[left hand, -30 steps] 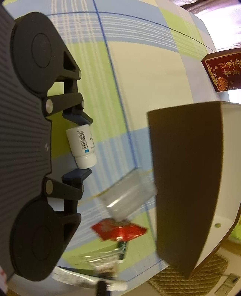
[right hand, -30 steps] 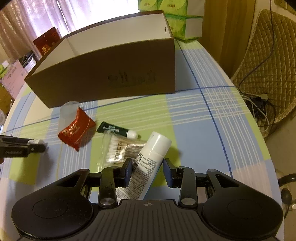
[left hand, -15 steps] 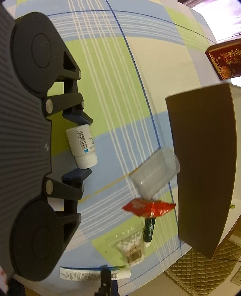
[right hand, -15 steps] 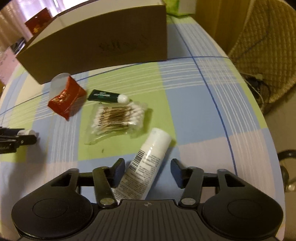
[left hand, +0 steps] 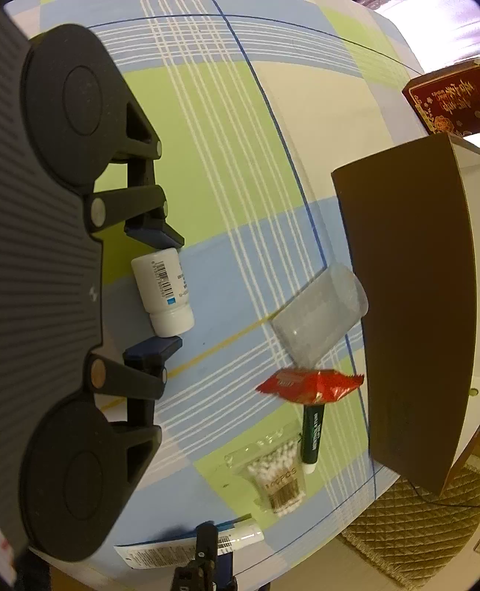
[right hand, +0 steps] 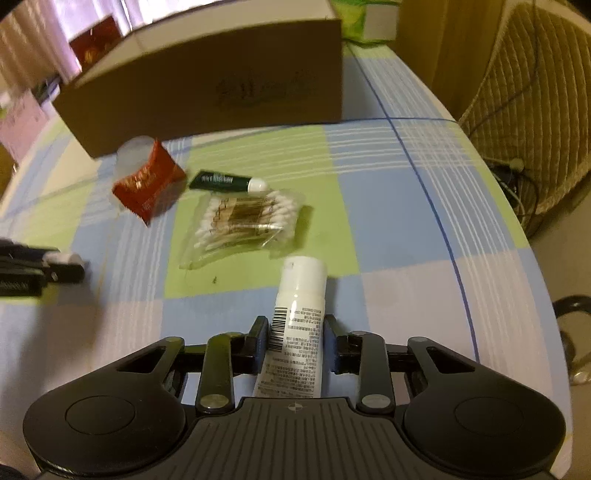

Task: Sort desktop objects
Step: 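Lift and carry the tube and pill bottle with both tools over the cardboard box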

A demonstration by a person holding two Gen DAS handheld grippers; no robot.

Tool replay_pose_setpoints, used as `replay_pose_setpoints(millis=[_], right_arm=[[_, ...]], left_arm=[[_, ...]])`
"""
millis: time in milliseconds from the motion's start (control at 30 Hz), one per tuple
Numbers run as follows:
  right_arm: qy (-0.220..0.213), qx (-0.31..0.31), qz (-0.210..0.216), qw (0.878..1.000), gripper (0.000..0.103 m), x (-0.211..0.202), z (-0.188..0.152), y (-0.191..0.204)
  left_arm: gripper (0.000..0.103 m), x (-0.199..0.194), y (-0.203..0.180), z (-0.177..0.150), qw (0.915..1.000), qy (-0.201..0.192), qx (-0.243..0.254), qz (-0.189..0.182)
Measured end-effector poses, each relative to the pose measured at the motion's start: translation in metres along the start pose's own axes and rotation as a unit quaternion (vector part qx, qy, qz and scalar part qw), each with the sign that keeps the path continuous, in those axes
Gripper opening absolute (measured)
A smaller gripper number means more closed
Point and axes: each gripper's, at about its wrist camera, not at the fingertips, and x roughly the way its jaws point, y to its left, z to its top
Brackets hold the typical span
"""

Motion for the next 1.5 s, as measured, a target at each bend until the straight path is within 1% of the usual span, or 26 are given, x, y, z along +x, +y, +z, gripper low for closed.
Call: replay_pose_setpoints(millis=[167,300,533,667,900,1133,1233,1333,1500], right_arm=[[-0.038,0.007,0.026,0.999,0.029,-0.022,0.009,-0.002],[-0.065,0.001,0.042,0.997,0.029,-0.036,0.018,0.002],[-0.095,-0.028,0.059,0.993,0.029,-0.047,0.038,0.012],[-0.116,-0.047,0.076,0.989,0.029,-0.054,0.058,0.016],[-0.144,-0.067,0.118,0.980,0.029,-0.062,0.115,0.021],[-0.175,-0.091,0.132,0.971,0.029,-0.060,0.181,0.027],[-0.178,-0.090,0.138,0.970,0.029,-0.051,0.208,0.028],[-0.175,-0.085,0.144,0.970,0.029,-0.041,0.233,0.029],[-0.170,-0.096,0.137,0.971,0.029,-0.019,0.269,0.035]], left_arm=[[0.046,-0.010,-0.005,-0.003,0.9999,-0.010,-0.003,-0.002],[0.046,-0.023,-0.010,0.003,0.9997,-0.024,-0.003,-0.005],[0.046,-0.045,-0.020,0.024,0.9979,-0.064,0.005,-0.008],[0.046,-0.057,-0.024,0.046,0.9956,-0.093,0.011,-0.011],[0.046,-0.070,-0.028,0.090,0.9901,-0.137,0.025,-0.014],[0.046,-0.075,-0.026,0.143,0.9852,-0.167,0.036,-0.014],[0.046,-0.072,-0.021,0.165,0.9844,-0.172,0.032,-0.016],[0.046,-0.067,-0.018,0.185,0.9845,-0.173,0.030,-0.012],[0.046,-0.053,-0.009,0.215,0.9859,-0.165,0.023,-0.001]])
